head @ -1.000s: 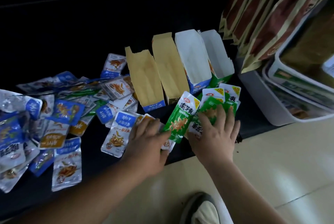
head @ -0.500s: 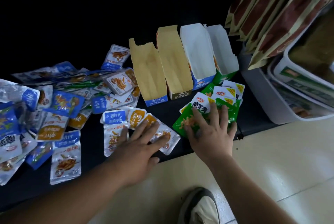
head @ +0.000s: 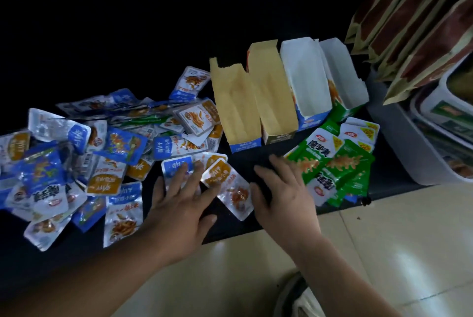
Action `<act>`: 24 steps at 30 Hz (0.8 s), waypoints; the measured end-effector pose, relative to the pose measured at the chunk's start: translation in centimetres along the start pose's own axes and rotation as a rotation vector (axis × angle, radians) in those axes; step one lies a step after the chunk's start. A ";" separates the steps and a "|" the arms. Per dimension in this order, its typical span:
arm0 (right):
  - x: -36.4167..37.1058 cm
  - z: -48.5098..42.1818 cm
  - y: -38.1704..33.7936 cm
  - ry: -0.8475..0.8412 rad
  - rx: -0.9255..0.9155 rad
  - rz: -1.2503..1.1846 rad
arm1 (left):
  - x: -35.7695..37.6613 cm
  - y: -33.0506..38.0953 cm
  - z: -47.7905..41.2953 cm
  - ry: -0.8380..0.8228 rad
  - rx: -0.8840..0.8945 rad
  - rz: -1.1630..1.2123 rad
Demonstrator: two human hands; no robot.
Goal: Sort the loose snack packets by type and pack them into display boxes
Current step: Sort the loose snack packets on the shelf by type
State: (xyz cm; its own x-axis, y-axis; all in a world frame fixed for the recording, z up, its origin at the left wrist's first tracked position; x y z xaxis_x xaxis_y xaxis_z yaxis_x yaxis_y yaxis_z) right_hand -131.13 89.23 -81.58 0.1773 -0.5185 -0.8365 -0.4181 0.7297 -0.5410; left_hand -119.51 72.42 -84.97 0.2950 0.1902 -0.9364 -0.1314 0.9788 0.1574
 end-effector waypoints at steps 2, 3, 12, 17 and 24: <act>3.4 1.2 -1.7 -0.211 -0.008 -0.061 | -0.1 -1.1 1.5 0.000 -0.027 0.011; 5.4 1.9 -2.7 -0.310 -0.028 -0.040 | 0.3 -2.1 2.8 -0.035 -0.043 0.035; 10.4 3.3 -8.9 -0.347 -0.174 0.083 | 1.2 -7.2 7.9 0.008 -0.086 0.153; 11.4 2.4 -10.5 -0.297 -0.190 0.185 | 2.8 -10.2 9.8 0.118 -0.138 0.235; 11.0 0.2 -11.1 -0.260 -0.141 0.215 | -0.9 -14.3 11.9 0.419 -0.281 0.174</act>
State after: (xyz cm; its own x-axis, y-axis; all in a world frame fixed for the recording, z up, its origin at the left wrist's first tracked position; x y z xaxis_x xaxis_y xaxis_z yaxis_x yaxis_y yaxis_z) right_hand -124.42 75.51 -84.76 0.2851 -0.2162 -0.9338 -0.5860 0.7316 -0.3483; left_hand -106.58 59.16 -82.66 -0.1498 0.2452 -0.9578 -0.4098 0.8662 0.2858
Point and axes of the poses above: each hand's wrist, its own z-axis away from the middle knuckle, its own x-axis out of the palm, y = z × x, the point moved 9 cm from there along -z, towards the middle knuckle, and after that the axes turned 6 degrees about x, right-handed, at the moved point
